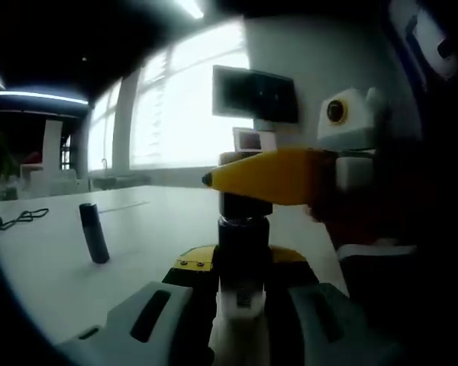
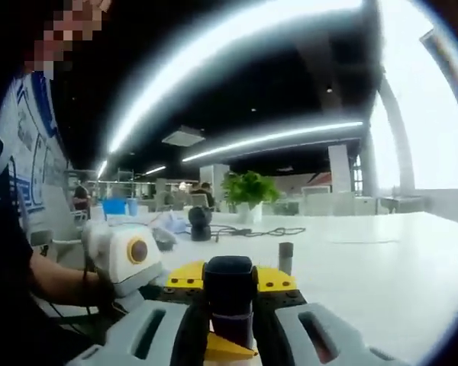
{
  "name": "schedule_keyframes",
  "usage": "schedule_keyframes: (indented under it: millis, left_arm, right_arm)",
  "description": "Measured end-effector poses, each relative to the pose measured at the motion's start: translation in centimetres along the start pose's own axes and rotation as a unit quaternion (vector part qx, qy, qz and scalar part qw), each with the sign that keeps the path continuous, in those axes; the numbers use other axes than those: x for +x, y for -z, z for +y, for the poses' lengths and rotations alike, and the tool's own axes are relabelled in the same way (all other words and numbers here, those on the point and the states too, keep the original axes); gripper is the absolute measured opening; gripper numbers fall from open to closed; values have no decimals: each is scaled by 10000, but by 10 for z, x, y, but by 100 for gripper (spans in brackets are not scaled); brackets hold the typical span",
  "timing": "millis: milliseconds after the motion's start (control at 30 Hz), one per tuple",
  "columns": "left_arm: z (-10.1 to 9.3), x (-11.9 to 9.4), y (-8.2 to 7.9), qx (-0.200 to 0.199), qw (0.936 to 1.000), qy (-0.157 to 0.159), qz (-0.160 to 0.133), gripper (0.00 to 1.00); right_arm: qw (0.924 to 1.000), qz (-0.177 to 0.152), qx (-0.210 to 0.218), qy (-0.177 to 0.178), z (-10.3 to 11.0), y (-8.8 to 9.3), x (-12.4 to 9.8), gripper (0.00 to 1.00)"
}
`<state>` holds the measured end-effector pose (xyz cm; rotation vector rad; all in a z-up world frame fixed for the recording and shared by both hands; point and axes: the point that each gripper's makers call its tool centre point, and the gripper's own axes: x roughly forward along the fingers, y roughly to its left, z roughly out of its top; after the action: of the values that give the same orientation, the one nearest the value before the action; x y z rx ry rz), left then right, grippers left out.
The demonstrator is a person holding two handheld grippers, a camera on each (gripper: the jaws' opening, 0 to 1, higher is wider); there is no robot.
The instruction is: Pick up cosmetic bottle twist off cap place on table pick up cap screw tight cap place on table
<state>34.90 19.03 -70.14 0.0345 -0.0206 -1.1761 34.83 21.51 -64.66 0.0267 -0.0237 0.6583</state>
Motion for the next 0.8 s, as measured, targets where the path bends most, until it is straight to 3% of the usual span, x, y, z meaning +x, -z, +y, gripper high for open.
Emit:
schedule_keyframes:
  millis: [100,267,433,800]
  left_arm:
    - [0,0,0,-19,10000,5,-1,13]
    - [0,0,0,-2,10000,-1,-2,13]
    - [1,0,0,-21,10000,-4,2,13]
    - [0,0,0,-27,10000,4,3,13]
  right_arm:
    - [9990,-62,-67,-428,5,-1,1,15]
    - [9976,-44,89,-681,-1,0,1,16]
    - [9949,73,-54,-1002,4,0,2,16]
    - [9836,80,-139,-1798,10,-1,3,16]
